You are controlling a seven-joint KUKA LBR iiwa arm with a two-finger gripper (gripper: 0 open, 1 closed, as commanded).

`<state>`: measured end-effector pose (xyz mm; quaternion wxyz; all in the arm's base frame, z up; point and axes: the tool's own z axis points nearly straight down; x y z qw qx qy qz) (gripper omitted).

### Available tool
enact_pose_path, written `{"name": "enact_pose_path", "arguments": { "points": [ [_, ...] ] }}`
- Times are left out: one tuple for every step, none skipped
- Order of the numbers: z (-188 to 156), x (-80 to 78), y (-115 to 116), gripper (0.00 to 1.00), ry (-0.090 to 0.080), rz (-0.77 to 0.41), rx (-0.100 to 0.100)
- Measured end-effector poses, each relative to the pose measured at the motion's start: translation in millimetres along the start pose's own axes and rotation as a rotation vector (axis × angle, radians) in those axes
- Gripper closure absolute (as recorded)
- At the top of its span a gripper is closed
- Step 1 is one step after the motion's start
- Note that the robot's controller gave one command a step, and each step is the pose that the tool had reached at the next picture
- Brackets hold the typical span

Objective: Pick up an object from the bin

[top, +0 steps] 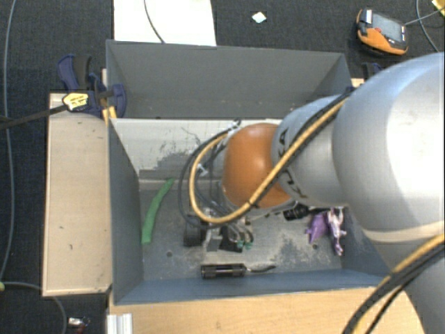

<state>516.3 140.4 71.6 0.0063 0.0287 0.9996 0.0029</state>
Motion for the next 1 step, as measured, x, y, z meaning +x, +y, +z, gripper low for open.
{"name": "enact_pose_path", "arguments": {
  "points": [
    [-0.3, 0.1, 0.0, 1.00, 0.000, 0.000, 0.000]
  ]
}}
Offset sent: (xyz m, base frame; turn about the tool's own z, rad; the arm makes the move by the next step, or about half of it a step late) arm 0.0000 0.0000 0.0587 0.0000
